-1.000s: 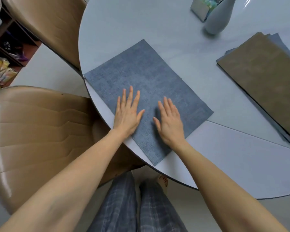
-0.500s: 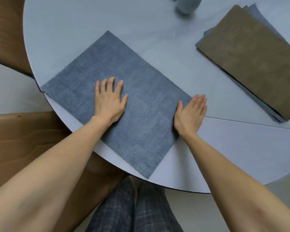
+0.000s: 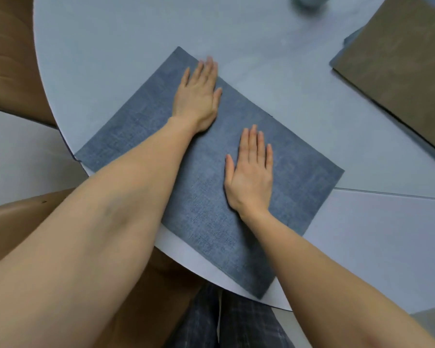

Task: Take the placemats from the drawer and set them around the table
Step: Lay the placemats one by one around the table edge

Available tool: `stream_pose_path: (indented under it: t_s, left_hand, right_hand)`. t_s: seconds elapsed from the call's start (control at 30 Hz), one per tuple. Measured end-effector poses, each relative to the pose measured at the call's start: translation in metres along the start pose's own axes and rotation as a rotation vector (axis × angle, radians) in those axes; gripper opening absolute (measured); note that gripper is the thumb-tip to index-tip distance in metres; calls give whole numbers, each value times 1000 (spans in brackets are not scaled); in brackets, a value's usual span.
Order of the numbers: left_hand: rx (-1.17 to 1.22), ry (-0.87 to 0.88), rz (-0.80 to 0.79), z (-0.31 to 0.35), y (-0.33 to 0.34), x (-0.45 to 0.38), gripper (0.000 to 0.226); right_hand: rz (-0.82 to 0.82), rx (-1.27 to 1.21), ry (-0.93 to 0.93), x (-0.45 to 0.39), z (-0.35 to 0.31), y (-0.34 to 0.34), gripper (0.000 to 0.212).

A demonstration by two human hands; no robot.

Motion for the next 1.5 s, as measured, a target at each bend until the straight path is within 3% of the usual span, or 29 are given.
stream_pose_path:
  t_s: [0.33,0.53,0.77,0.93,1.2,1.33,1.4,1.5]
  left_hand:
    - [27,-447,104,-75,-8,106,64]
    - [46,-717,185,-62,1,185,71]
    - [-17,-458,98,26,23,245,70]
    - [-56,-467,76,28,23,245,67]
    - [-42,-483,15,46,21,248,65]
    - [-37,-470,45,92,33,278,66]
    - [-36,-487,54,98,38,282,65]
    - [-43,-485,45,96,38,278,65]
  right_hand:
    - [-58,-37,-13,0,0,-6,63]
    - [-46,-74,-16,1,-1,-8,62]
    - [-37,-67,-30,0,0,-6,63]
    - [-65,-76,-125,20,8,-8,65]
    - [-195,-47,-483,188,84,-34,66]
    - [-194,-115,-494,171,100,-43,69]
    - [-151,-142,-421,142,90,-40,70]
    - [-167,-69,-472,136,91,-30,70]
Point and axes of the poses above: each hand's wrist, its own x-axis away from the middle knuckle, its own y-axis out of the palm, z = x × y, the point moved 1 cm from there along -x, towards the middle knuckle, and after that the axes turned 4 degrees about z, right-handed, at the moved point
